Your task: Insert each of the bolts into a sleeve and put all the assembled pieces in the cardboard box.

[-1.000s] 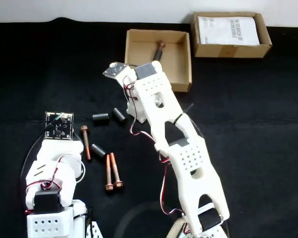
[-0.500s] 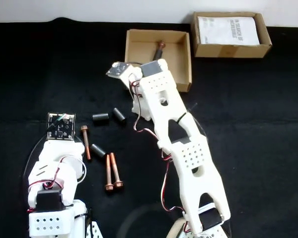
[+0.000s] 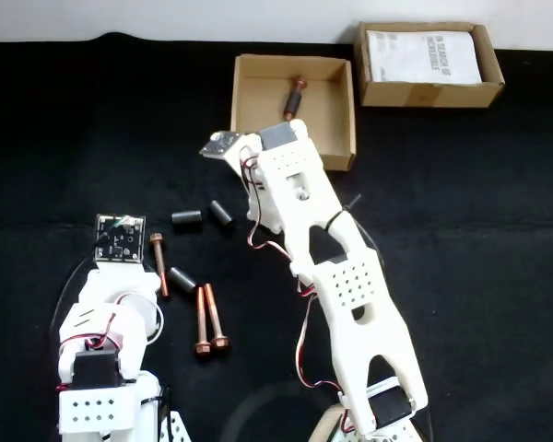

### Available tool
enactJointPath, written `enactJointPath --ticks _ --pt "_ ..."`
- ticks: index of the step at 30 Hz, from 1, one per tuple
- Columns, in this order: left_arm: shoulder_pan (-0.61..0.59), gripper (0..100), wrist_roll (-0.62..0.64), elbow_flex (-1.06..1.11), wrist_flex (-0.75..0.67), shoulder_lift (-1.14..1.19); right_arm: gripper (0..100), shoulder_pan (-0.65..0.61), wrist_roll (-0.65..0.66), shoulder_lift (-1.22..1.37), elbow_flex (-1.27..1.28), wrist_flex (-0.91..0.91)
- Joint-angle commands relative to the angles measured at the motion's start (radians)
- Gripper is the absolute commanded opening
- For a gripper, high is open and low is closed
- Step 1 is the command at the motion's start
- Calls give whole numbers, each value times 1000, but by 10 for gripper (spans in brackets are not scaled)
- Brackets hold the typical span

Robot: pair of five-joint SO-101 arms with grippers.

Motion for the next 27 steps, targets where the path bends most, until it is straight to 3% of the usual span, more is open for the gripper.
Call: enactJointPath --ticks 1,8,15,24,27 --pt "-10 9 0 16 -48 -12 230 5 12 -4 -39 2" --pt "-10 9 0 21 -52 -12 2 10 12 -15 -50 4" --pt "-10 9 0 8 -49 -12 6 39 12 -15 -266 24" --pt "19 9 8 -174 46 1 6 39 3 -25 -797 25" --pt "45 9 8 -194 77 2 6 45 -143 -130 -773 25"
